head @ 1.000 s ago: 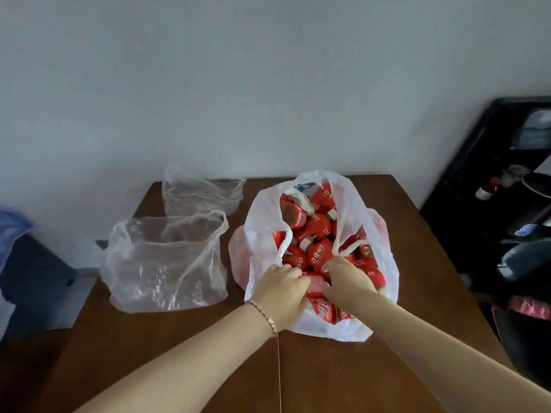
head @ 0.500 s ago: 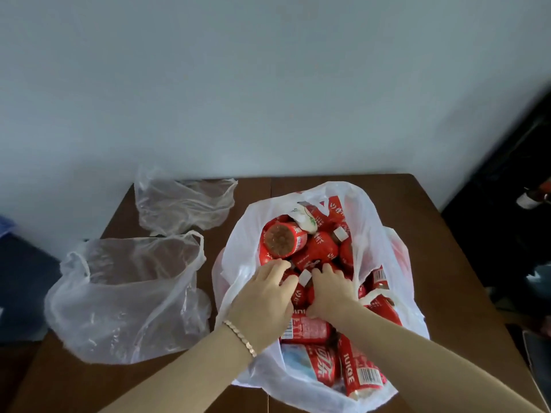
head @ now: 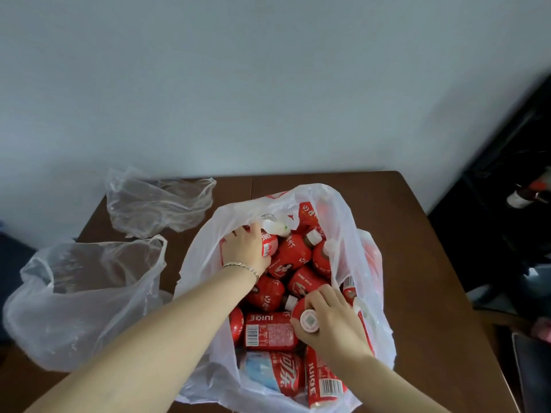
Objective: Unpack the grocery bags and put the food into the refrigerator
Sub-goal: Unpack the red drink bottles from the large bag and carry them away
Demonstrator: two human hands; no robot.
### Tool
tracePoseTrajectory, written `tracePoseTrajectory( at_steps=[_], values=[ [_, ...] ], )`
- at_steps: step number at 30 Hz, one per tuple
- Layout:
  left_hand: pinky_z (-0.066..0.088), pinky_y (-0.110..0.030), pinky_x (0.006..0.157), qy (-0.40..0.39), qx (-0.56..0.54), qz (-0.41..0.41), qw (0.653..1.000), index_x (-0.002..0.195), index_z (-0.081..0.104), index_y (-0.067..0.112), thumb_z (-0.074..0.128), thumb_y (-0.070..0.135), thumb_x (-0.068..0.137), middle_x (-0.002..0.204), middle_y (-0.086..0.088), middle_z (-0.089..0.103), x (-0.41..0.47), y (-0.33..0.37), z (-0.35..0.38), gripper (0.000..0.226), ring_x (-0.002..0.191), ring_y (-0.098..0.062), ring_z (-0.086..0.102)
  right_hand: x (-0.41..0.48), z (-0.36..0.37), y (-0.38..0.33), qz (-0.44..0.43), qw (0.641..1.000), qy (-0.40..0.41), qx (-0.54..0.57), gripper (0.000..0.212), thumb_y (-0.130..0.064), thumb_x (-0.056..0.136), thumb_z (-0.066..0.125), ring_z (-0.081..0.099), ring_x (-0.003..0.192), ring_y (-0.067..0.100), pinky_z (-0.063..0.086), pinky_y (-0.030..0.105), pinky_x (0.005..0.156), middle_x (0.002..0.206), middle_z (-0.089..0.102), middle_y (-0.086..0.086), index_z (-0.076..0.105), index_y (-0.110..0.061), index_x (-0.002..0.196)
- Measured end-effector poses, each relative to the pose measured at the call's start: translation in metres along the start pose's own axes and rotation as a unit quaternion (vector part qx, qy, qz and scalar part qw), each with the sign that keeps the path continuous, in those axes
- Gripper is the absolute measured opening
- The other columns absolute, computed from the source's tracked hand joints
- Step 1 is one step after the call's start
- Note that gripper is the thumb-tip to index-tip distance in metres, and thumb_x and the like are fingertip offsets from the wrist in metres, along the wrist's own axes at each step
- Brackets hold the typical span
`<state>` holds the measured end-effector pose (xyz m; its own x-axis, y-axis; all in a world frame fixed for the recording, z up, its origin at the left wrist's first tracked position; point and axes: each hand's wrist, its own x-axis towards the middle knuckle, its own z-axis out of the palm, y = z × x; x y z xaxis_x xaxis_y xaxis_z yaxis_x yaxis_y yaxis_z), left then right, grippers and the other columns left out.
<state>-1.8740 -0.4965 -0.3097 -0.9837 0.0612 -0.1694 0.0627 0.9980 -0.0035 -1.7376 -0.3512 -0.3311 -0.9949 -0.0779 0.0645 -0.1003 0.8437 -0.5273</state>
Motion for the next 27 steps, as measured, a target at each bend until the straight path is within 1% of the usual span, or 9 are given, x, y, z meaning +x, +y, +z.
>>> tracePoseTrajectory(
  at_steps=[2, 5, 8, 12, 15, 17, 21, 24, 27],
  values=[
    [0.040, -0.039, 0.097, 0.023, -0.032, -0.003, 0.999, 0.142, 0.015, 0.015, 0.062, 0.047, 0.081, 0.132, -0.017, 0.043, -0.015, -0.004, -0.004, 0.083, 0.120, -0.032, 0.044, 0.001, 0.001, -0.001, -0.007, 1.000, 0.011, -0.018, 0.026, -0.046, 0.071, 0.067, 0.048, 0.068, 0.005, 0.039, 0.017, 0.052, 0.077, 0.051, -0.017, 0.049, -0.030, 0.079],
    [0.046, -0.036, 0.095, 0.062, -0.074, 0.032, 0.995, 0.143, 0.014, 0.020, 0.060, 0.054, 0.080, 0.137, -0.010, 0.039, -0.045, -0.017, -0.012, 0.085, 0.123, -0.028, 0.043, 0.001, 0.003, -0.004, 0.023, 1.000, 0.013, 0.002, 0.022, -0.039, 0.075, 0.071, 0.051, 0.074, 0.009, 0.047, 0.024, 0.060, 0.083, 0.056, -0.014, 0.057, -0.026, 0.085],
    [0.050, -0.027, 0.085, 0.013, -0.250, 0.010, 0.968, 0.130, 0.035, 0.028, 0.062, 0.055, 0.079, 0.124, -0.002, 0.049, -0.079, -0.031, -0.020, 0.065, 0.111, -0.018, 0.054, -0.002, 0.001, -0.010, 0.045, 0.999, -0.006, 0.004, 0.017, -0.037, 0.083, 0.066, 0.051, 0.084, 0.010, 0.046, 0.025, 0.069, 0.092, 0.055, -0.012, 0.059, -0.025, 0.093],
    [0.051, -0.019, 0.056, -0.117, -0.594, -0.127, 0.786, 0.110, 0.046, 0.026, 0.059, 0.040, 0.087, 0.102, -0.003, 0.060, -0.122, -0.036, -0.028, 0.030, 0.085, -0.012, 0.063, -0.009, -0.014, -0.014, 0.094, 0.995, -0.040, 0.023, 0.010, -0.038, 0.092, 0.052, 0.049, 0.086, 0.004, 0.042, 0.017, 0.076, 0.101, 0.049, -0.015, 0.054, -0.029, 0.095],
    [0.045, -0.025, 0.049, -0.085, -0.715, -0.250, 0.647, 0.097, 0.052, 0.019, 0.053, 0.039, 0.091, 0.079, -0.007, 0.061, -0.139, -0.037, -0.025, 0.021, 0.069, -0.018, 0.062, -0.015, -0.020, -0.015, 0.128, 0.989, -0.057, 0.043, 0.008, -0.037, 0.093, 0.050, 0.051, 0.085, 0.003, 0.046, 0.016, 0.075, 0.108, 0.052, -0.013, 0.053, -0.029, 0.096],
    [0.042, -0.024, 0.047, -0.082, -0.747, -0.289, 0.592, 0.090, 0.052, 0.015, 0.051, 0.042, 0.092, 0.068, -0.009, 0.059, -0.144, -0.038, -0.022, 0.027, 0.058, -0.020, 0.058, -0.018, -0.020, -0.020, 0.142, 0.984, -0.093, 0.061, 0.015, -0.038, 0.094, 0.049, 0.051, 0.087, 0.002, 0.045, 0.009, 0.070, 0.115, 0.052, -0.013, 0.050, -0.030, 0.107],
    [0.040, -0.017, 0.033, -0.129, -0.756, -0.287, 0.573, 0.091, 0.051, 0.009, 0.047, 0.044, 0.093, 0.063, -0.013, 0.059, -0.151, -0.044, -0.016, 0.036, 0.047, -0.023, 0.057, -0.022, -0.018, -0.034, 0.148, 0.979, -0.107, 0.089, 0.041, -0.041, 0.092, 0.052, 0.058, 0.081, 0.005, 0.049, 0.010, 0.065, 0.110, 0.060, -0.013, 0.037, -0.028, 0.127],
    [0.044, -0.020, 0.037, -0.119, -0.730, -0.310, 0.597, 0.093, 0.049, 0.012, 0.053, 0.044, 0.090, 0.074, -0.015, 0.060, -0.155, -0.053, -0.004, 0.032, 0.061, -0.027, 0.061, -0.022, -0.016, -0.036, 0.087, 0.987, -0.116, 0.074, 0.069, -0.049, 0.083, 0.063, 0.064, 0.089, 0.009, 0.051, 0.015, 0.075, 0.108, 0.060, -0.012, 0.025, -0.029, 0.136],
    [0.045, -0.023, 0.037, -0.113, -0.715, -0.309, 0.617, 0.094, 0.049, 0.013, 0.056, 0.041, 0.089, 0.078, -0.017, 0.061, -0.159, -0.056, 0.004, 0.030, 0.065, -0.030, 0.063, -0.019, -0.019, -0.035, 0.065, 0.978, -0.177, 0.091, 0.083, -0.050, 0.080, 0.065, 0.060, 0.109, 0.010, 0.048, 0.021, 0.092, 0.125, 0.053, -0.013, 0.013, -0.036, 0.144]
  ],
)
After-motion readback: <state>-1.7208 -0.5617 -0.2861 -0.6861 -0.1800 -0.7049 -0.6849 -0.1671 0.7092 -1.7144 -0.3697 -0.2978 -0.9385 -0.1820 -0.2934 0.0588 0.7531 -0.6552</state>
